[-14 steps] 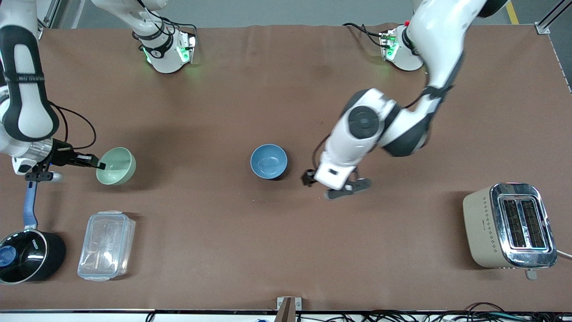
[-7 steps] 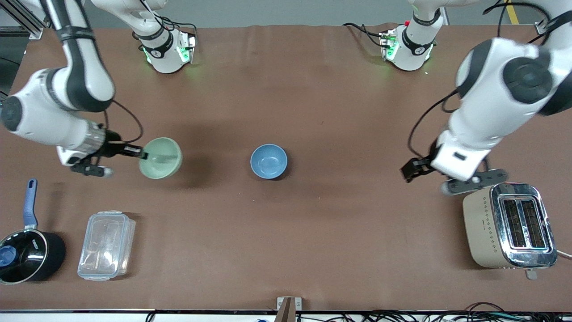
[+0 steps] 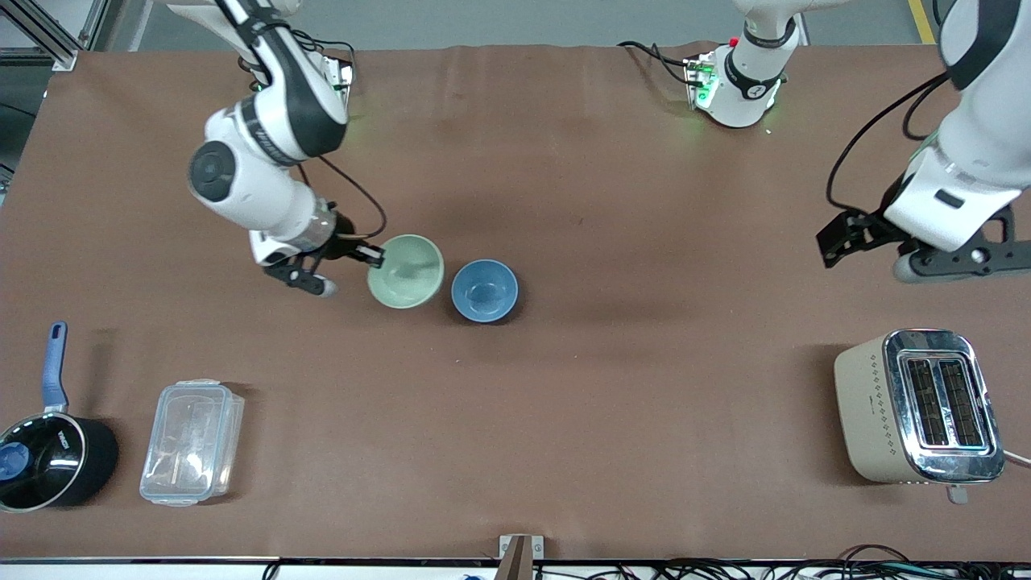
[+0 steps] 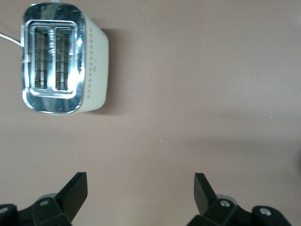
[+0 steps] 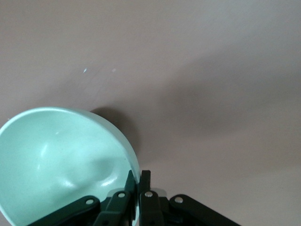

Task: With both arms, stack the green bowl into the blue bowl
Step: 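Carry the green bowl over the blue bowl while the left gripper withdraws, then lower the green bowl into the blue bowl and open the right gripper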

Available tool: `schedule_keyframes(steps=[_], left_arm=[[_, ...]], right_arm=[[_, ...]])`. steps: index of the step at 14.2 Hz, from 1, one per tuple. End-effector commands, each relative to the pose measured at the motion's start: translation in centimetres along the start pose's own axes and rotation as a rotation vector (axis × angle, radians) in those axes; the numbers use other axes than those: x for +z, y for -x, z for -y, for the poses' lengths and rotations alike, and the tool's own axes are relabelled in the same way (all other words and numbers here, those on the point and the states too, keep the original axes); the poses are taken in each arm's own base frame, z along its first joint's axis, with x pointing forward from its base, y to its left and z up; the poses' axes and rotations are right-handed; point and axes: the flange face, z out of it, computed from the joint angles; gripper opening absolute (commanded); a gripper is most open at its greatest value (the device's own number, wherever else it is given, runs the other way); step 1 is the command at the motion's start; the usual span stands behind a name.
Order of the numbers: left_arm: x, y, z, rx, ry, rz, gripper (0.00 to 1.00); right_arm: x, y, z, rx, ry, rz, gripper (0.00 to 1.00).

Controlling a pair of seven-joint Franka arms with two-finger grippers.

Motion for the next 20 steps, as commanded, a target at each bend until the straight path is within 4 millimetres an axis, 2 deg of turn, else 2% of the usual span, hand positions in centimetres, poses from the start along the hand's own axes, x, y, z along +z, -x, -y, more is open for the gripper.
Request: schedule_keyframes(steps=[1,2,4,7,11,14,20], left_arm=[[-1.6,2.5,2.3,0.050,-0.012,0.014,1.00],[-1.7,2.9,4.0,0.053,0.008,0.024,1.00],[-1.5,3.9,5.4,0.061,0.025,0.039,1.00],[-2.2,5.0,5.2,0.048,0.021,0.034,1.00],[-1.7,4.7,4.7,0.054,0.034,0.044,1.00],[-2.0,4.7,4.4,0.060,0.033,0.037,1.00],[-2.1,4.8,4.6,0.074,0.034,0.038,1.00]], right_arm=[[3.7,1.0,1.7,0.054,-0.025,0.000,0.01],[4.6,1.2,1.9,0.052,-0.026,0.006,0.01],[6.2,1.3,2.3,0.025,-0.027,-0.004,0.01],[8.2,1.8,3.2,0.012,-0.061,-0.006,0.01],[10.1,1.6,3.7,0.029,-0.100,-0.017,0.01],[11.2,1.3,3.9,0.029,-0.125,-0.032,0.01],[12.6,2.5,4.1,0.010,-0.109,-0.012,0.04]])
